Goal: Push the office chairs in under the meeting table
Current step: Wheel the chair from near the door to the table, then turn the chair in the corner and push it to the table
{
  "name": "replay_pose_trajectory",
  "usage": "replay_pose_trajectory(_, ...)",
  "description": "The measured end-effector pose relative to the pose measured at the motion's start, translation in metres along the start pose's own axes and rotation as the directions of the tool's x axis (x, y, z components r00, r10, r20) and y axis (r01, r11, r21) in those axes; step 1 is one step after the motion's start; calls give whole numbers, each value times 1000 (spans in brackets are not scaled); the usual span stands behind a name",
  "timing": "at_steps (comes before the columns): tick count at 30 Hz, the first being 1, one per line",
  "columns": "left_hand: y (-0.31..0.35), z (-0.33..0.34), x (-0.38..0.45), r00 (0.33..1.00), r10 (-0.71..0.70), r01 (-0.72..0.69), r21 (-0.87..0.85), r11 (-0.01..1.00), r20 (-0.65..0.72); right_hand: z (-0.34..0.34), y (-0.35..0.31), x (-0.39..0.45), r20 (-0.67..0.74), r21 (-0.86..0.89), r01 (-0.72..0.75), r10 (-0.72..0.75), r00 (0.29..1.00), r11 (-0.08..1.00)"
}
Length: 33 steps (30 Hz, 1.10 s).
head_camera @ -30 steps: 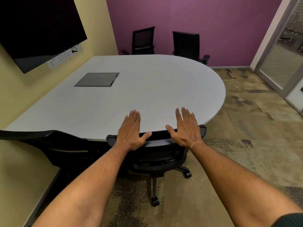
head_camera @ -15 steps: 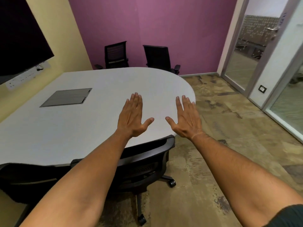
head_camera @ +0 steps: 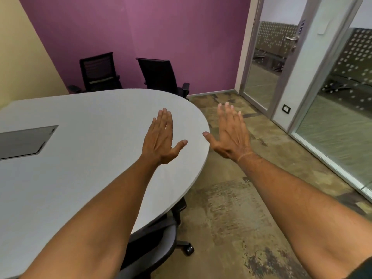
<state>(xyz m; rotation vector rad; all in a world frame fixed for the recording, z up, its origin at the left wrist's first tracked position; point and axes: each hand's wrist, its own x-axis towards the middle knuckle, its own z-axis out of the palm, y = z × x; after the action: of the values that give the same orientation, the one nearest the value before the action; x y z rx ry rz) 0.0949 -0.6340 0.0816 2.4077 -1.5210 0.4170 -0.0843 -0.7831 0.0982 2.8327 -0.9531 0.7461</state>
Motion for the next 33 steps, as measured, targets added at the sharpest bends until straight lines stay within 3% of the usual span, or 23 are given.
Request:
replay_pose_trajectory(12,31,71,186,996,85,-86,-40,996,-13,55,114,121,7,-10,-65,65,998,998)
replay_pose_trajectory(33,90,205,528,988,-128,132,50,990,-87,194,345,427,2,66,84,-84,996,994)
